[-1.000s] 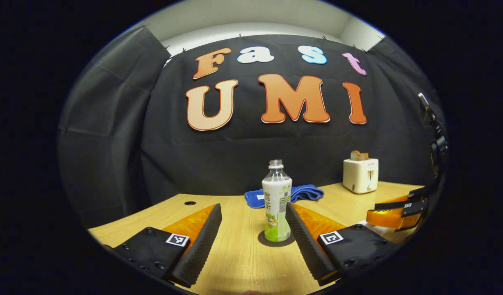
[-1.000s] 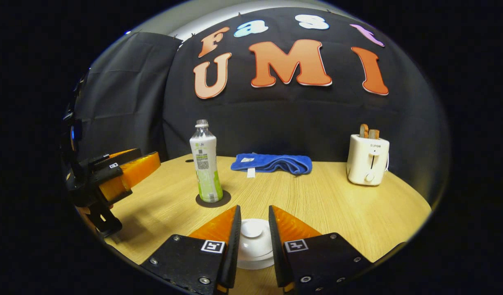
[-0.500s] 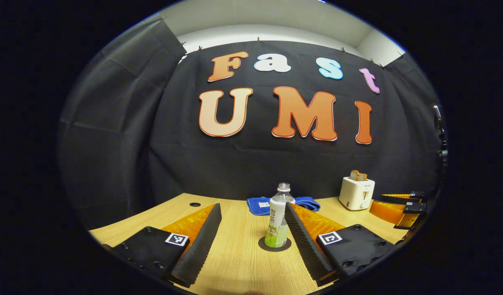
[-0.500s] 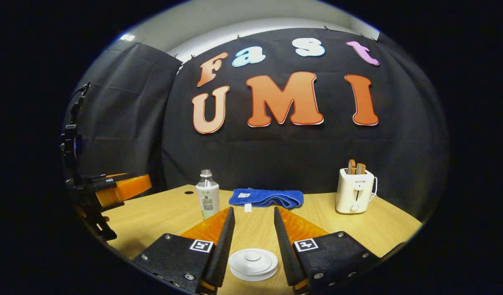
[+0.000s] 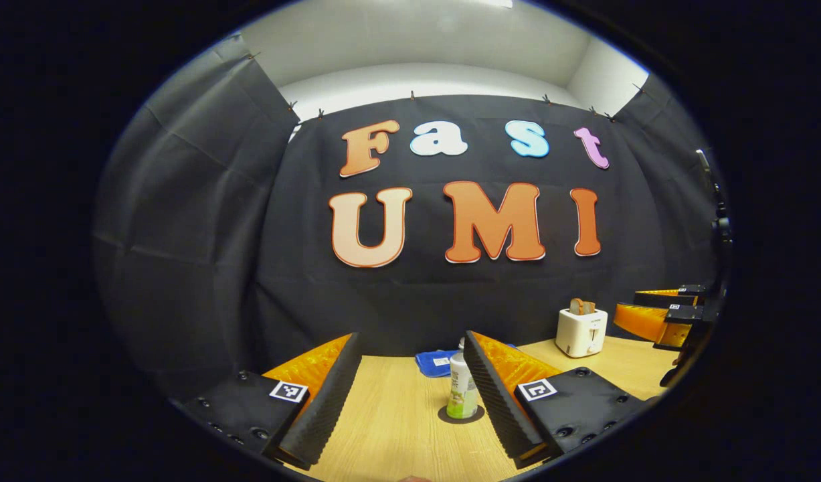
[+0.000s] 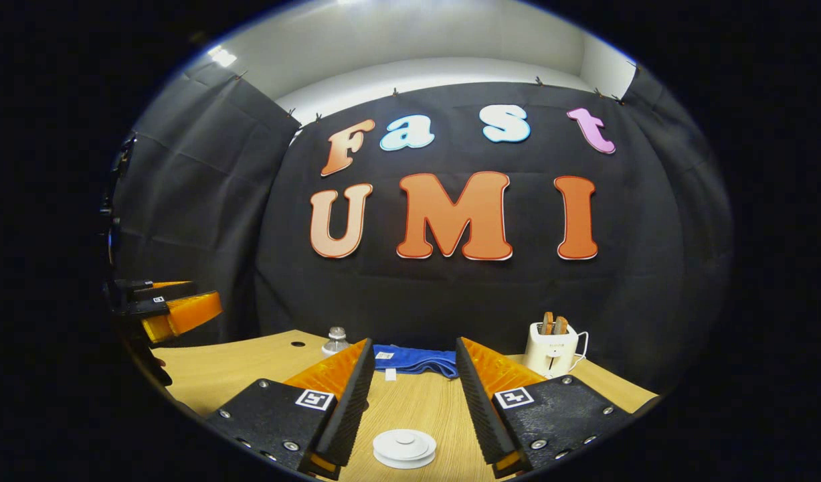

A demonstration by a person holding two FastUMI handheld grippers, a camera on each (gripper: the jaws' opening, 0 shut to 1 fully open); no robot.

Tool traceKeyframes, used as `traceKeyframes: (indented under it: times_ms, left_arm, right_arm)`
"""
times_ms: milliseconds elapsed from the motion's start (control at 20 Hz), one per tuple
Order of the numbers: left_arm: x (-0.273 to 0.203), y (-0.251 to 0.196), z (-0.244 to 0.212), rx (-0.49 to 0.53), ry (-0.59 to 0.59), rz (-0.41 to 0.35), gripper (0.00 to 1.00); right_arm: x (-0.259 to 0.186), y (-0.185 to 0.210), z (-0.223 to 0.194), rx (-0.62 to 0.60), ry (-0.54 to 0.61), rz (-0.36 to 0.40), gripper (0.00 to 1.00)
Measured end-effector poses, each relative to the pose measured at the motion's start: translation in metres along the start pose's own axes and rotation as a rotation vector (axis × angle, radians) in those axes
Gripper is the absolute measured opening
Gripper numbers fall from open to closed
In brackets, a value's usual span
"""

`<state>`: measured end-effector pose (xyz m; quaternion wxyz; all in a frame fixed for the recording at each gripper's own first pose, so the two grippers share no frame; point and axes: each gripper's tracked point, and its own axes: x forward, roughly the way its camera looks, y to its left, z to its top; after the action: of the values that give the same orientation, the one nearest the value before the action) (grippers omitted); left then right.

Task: Open the teacup lid with one hand, grasp the water bottle and pour water into the teacup with the other hand; after pouring, place the water bottle on the coaster and then close the teacup lid.

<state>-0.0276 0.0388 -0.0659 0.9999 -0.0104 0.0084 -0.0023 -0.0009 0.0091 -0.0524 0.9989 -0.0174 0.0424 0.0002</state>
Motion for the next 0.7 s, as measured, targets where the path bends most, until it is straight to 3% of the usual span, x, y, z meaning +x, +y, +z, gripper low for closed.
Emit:
traceKeyframes:
  times_ms: [450, 700]
  left_arm:
    - [-0.018, 0.000, 0.021, 0.012, -0.051, -0.001, 0.98]
    - [-0.020, 0.013, 0.026, 0.013, -0.065, 0.038, 0.98]
  right_arm:
    - [-0.018, 0.003, 0.022, -0.024, -0.019, -0.008, 0.73]
    - [-0.023, -0.002, 0.023, -0.029, -0.011, -0.030, 0.73]
